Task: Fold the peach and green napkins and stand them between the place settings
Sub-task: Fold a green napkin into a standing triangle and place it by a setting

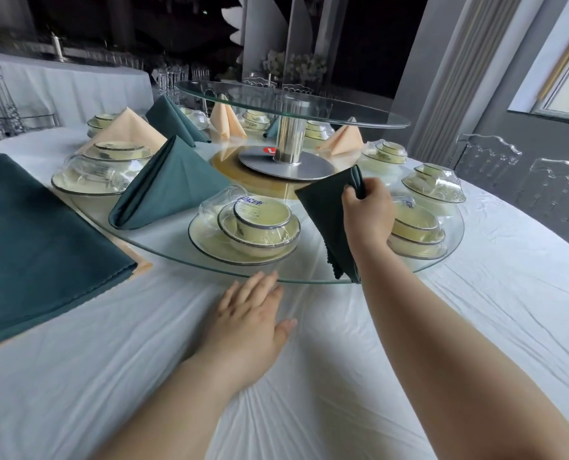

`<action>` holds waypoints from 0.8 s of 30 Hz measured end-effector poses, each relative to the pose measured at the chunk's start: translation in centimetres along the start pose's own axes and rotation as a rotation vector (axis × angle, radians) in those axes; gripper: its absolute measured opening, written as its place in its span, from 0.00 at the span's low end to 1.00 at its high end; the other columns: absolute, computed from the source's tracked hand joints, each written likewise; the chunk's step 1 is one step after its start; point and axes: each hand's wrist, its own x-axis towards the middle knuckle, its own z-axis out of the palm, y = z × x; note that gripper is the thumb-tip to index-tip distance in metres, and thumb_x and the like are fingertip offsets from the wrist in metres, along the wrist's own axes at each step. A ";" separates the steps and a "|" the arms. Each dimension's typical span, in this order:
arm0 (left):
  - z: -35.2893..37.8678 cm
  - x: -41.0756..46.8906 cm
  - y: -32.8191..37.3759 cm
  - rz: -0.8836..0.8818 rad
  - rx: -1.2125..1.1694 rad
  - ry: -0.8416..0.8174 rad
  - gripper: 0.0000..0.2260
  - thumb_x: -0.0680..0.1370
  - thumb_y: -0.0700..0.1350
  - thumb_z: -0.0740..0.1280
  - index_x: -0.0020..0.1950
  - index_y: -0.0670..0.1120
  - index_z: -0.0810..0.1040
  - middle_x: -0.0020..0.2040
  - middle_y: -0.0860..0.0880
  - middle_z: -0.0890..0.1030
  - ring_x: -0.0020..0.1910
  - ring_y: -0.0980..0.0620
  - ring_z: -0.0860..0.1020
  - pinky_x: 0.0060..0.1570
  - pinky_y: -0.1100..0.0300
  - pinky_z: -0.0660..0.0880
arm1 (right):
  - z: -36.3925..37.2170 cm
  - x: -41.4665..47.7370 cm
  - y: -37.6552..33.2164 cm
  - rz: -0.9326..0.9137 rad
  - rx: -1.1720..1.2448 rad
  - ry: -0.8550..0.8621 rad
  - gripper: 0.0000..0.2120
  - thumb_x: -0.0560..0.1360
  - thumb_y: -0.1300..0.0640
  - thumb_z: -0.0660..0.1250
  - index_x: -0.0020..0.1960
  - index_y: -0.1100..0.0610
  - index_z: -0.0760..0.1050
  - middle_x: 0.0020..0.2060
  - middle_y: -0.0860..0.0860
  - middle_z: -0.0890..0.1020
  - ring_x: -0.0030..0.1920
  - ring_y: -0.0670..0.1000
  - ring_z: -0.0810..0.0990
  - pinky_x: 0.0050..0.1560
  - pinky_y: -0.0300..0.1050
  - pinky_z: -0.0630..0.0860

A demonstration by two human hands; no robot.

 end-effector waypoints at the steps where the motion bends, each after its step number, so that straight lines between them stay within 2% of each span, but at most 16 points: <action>1: 0.0 0.0 0.0 -0.002 -0.003 -0.006 0.24 0.81 0.55 0.47 0.76 0.50 0.46 0.75 0.55 0.38 0.74 0.57 0.38 0.70 0.60 0.36 | 0.3 -0.1 0.3 0.027 -0.002 -0.033 0.12 0.75 0.55 0.61 0.57 0.59 0.71 0.51 0.53 0.78 0.52 0.54 0.75 0.47 0.45 0.68; 3: -0.1 0.0 0.0 -0.005 -0.004 -0.008 0.24 0.81 0.55 0.47 0.76 0.50 0.46 0.76 0.55 0.39 0.74 0.57 0.38 0.70 0.59 0.36 | 0.6 -0.6 0.9 0.058 -0.024 -0.123 0.17 0.74 0.53 0.63 0.60 0.58 0.68 0.56 0.54 0.76 0.55 0.55 0.74 0.52 0.47 0.70; 7: -0.2 -0.1 0.3 0.002 -0.009 -0.009 0.24 0.82 0.54 0.47 0.76 0.50 0.45 0.76 0.55 0.39 0.74 0.57 0.38 0.70 0.59 0.37 | -0.8 -2.3 2.7 0.002 -0.102 -0.250 0.26 0.71 0.51 0.66 0.65 0.55 0.62 0.61 0.52 0.71 0.60 0.54 0.72 0.59 0.49 0.70; 11: -0.1 0.0 0.5 -0.012 -0.015 -0.007 0.24 0.81 0.54 0.46 0.76 0.49 0.44 0.76 0.54 0.39 0.74 0.57 0.38 0.70 0.60 0.37 | -1.9 -4.8 4.5 0.010 -0.059 -0.317 0.33 0.70 0.53 0.67 0.70 0.54 0.57 0.65 0.50 0.68 0.61 0.53 0.71 0.57 0.48 0.71; 13: -0.1 -0.1 0.5 -0.016 -0.022 -0.008 0.25 0.81 0.54 0.46 0.76 0.49 0.43 0.76 0.54 0.39 0.74 0.57 0.38 0.70 0.60 0.37 | -1.7 -5.5 4.9 -0.025 -0.098 -0.295 0.36 0.71 0.54 0.67 0.73 0.54 0.52 0.68 0.50 0.66 0.65 0.55 0.68 0.63 0.49 0.66; 15: 0.0 -0.1 0.5 -0.019 -0.028 -0.008 0.25 0.81 0.54 0.47 0.76 0.50 0.43 0.76 0.54 0.39 0.74 0.57 0.38 0.70 0.59 0.36 | -1.2 -5.6 4.8 -0.032 -0.156 -0.267 0.37 0.73 0.53 0.65 0.74 0.56 0.48 0.69 0.51 0.66 0.68 0.54 0.65 0.71 0.49 0.54; 18: 0.0 -0.1 0.5 -0.014 -0.027 -0.006 0.25 0.82 0.53 0.47 0.76 0.50 0.43 0.76 0.54 0.38 0.74 0.57 0.37 0.70 0.60 0.36 | -0.1 -5.4 4.4 0.015 -0.208 -0.248 0.35 0.74 0.53 0.62 0.74 0.57 0.46 0.67 0.53 0.71 0.68 0.52 0.67 0.73 0.49 0.39; 22: 0.1 0.0 0.4 -0.005 -0.040 0.002 0.24 0.82 0.51 0.48 0.75 0.51 0.43 0.75 0.54 0.38 0.74 0.56 0.37 0.70 0.60 0.37 | 1.0 -4.9 4.2 0.052 -0.229 -0.234 0.33 0.75 0.53 0.59 0.74 0.57 0.47 0.62 0.54 0.75 0.64 0.53 0.71 0.71 0.50 0.35; 24: 0.2 0.0 0.4 -0.007 -0.040 0.005 0.24 0.82 0.51 0.48 0.75 0.51 0.43 0.75 0.54 0.38 0.74 0.56 0.38 0.70 0.60 0.37 | 1.3 -4.8 4.3 0.061 -0.258 -0.222 0.33 0.75 0.52 0.59 0.74 0.57 0.47 0.63 0.53 0.74 0.65 0.52 0.71 0.71 0.51 0.35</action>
